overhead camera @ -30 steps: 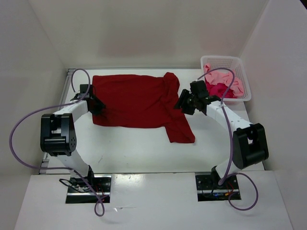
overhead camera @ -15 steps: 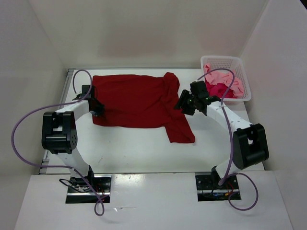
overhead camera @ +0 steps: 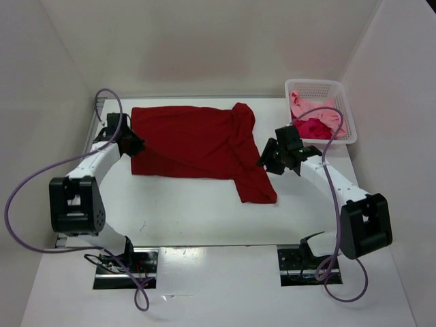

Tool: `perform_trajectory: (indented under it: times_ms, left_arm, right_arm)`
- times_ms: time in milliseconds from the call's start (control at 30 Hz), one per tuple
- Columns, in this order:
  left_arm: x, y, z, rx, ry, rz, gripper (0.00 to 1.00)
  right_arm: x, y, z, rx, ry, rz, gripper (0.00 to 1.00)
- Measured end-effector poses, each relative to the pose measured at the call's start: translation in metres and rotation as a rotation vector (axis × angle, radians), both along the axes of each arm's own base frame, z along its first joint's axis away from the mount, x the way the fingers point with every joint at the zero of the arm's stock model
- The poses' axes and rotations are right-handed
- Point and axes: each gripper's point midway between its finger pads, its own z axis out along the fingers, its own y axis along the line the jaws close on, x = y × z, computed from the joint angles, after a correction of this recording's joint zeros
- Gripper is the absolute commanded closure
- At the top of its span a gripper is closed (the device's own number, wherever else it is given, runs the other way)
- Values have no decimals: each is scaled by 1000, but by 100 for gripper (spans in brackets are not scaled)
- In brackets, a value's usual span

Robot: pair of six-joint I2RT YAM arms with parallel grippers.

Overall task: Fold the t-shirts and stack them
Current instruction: Flatten out the tshirt

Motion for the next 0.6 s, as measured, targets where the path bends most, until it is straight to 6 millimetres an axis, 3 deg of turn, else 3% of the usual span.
perform_trajectory:
  times_ms: [167,233,333,400,433,533,600]
  left_arm:
    - [-14,-2,70,34,-159,-51,100]
    - [-19,4,84,50,-192,-59,100]
    - [-21,30,87,70,-191,-24,100]
    - [-20,48,85,83,-168,5,100]
    - [-17,53,85,89,-165,11,100]
    - [-6,55,89,87,-173,0,100]
    - [-3,52,92,76,-188,-16,100]
  right_arm:
    - [-36,-14,-27,-43,126,-37,74]
    - [-45,-14,-29,-50,157,-36,81]
    - [-53,-7,-29,-52,170,-10,83]
    - [-60,1,-31,-62,184,25,78]
    - [-64,6,-32,-65,192,46,64]
    - [-80,27,-37,-90,221,134,42]
    - [-92,42,-42,-108,238,199,38]
